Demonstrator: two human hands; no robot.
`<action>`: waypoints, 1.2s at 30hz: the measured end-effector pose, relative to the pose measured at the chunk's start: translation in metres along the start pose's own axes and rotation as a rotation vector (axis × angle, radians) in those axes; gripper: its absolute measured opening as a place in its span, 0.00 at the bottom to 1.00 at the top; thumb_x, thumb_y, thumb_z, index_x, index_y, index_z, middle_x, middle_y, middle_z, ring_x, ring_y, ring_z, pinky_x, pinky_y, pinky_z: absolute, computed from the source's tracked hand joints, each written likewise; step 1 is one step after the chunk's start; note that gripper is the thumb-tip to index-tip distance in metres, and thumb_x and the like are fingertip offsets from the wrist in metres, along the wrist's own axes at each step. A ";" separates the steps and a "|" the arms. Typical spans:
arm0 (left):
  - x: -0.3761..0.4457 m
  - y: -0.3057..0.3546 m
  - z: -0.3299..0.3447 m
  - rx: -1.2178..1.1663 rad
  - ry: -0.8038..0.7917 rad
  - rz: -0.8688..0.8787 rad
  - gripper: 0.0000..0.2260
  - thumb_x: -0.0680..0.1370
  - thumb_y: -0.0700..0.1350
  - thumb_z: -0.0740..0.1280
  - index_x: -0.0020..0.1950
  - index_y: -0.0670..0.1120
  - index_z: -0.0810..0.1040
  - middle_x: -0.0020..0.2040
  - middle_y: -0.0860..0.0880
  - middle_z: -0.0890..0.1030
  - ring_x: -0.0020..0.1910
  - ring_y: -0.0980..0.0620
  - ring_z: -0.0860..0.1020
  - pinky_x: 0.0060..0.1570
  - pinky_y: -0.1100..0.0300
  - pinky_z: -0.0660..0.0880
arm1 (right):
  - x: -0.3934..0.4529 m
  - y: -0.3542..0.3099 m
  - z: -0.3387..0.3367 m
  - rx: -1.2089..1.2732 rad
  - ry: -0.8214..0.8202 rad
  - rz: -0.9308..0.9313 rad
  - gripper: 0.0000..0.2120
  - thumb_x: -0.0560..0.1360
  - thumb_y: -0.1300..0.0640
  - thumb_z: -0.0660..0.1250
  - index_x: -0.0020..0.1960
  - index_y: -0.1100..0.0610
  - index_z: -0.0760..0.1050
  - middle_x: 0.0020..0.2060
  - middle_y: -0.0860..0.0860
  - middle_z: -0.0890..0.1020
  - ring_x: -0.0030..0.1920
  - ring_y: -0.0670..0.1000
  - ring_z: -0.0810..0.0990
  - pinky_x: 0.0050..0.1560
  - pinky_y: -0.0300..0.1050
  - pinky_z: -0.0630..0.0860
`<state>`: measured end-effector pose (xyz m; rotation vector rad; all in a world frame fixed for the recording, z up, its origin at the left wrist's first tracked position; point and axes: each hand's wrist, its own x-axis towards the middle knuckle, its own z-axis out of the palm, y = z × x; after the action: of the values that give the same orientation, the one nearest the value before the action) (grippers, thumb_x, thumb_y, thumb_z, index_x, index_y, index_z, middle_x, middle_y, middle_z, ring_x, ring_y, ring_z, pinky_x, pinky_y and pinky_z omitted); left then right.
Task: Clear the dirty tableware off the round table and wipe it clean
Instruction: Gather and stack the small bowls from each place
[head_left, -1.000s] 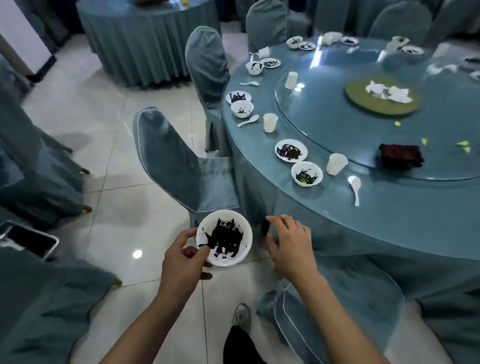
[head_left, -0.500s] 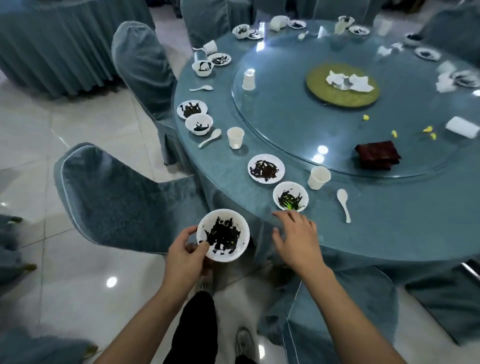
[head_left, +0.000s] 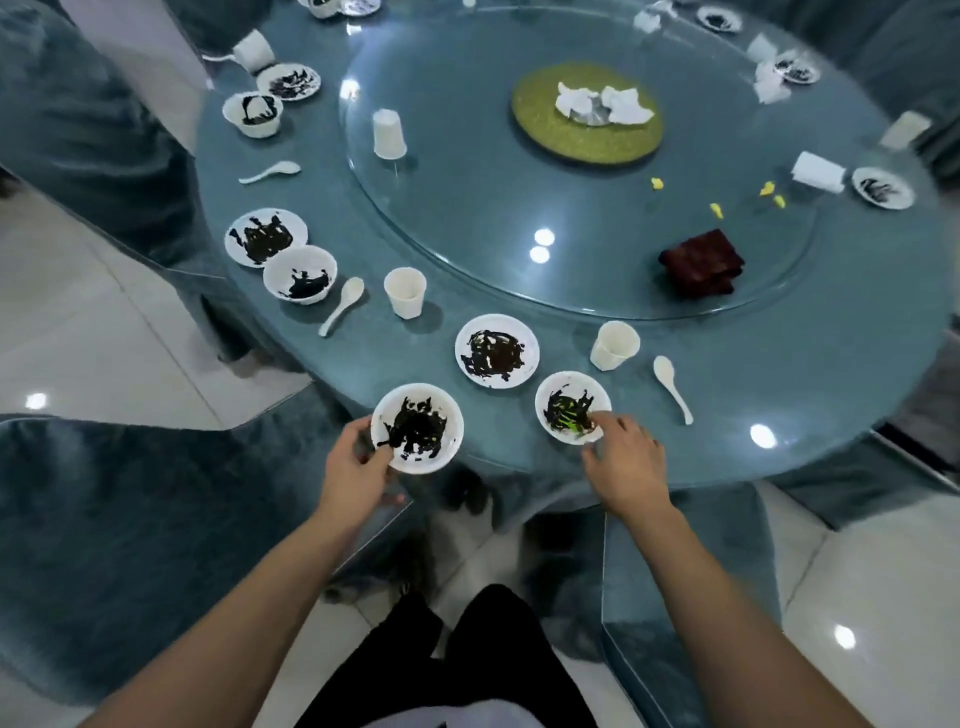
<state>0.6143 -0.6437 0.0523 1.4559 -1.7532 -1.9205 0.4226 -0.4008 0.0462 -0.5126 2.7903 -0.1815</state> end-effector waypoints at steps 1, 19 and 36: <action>0.010 0.000 -0.001 0.011 0.007 -0.009 0.14 0.81 0.35 0.64 0.61 0.52 0.73 0.46 0.44 0.79 0.36 0.50 0.78 0.31 0.52 0.82 | 0.003 0.000 0.001 0.001 -0.003 0.037 0.20 0.78 0.51 0.63 0.70 0.49 0.70 0.61 0.55 0.76 0.61 0.59 0.75 0.62 0.55 0.68; 0.096 0.015 -0.004 -0.058 0.102 -0.177 0.19 0.81 0.34 0.64 0.67 0.53 0.71 0.48 0.40 0.78 0.37 0.47 0.78 0.27 0.54 0.80 | 0.061 0.005 0.005 0.607 0.021 0.338 0.03 0.78 0.59 0.66 0.51 0.54 0.74 0.47 0.57 0.84 0.47 0.58 0.81 0.48 0.48 0.75; 0.120 0.016 -0.067 -0.117 0.158 -0.221 0.13 0.83 0.40 0.62 0.63 0.55 0.75 0.48 0.39 0.82 0.40 0.44 0.80 0.34 0.47 0.82 | 0.119 -0.248 -0.004 0.472 -0.309 -0.449 0.07 0.79 0.55 0.66 0.56 0.49 0.78 0.36 0.41 0.78 0.41 0.49 0.78 0.46 0.43 0.74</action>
<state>0.5937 -0.7747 0.0131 1.7676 -1.4408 -1.9104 0.3963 -0.6744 0.0613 -0.9362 2.1935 -0.7621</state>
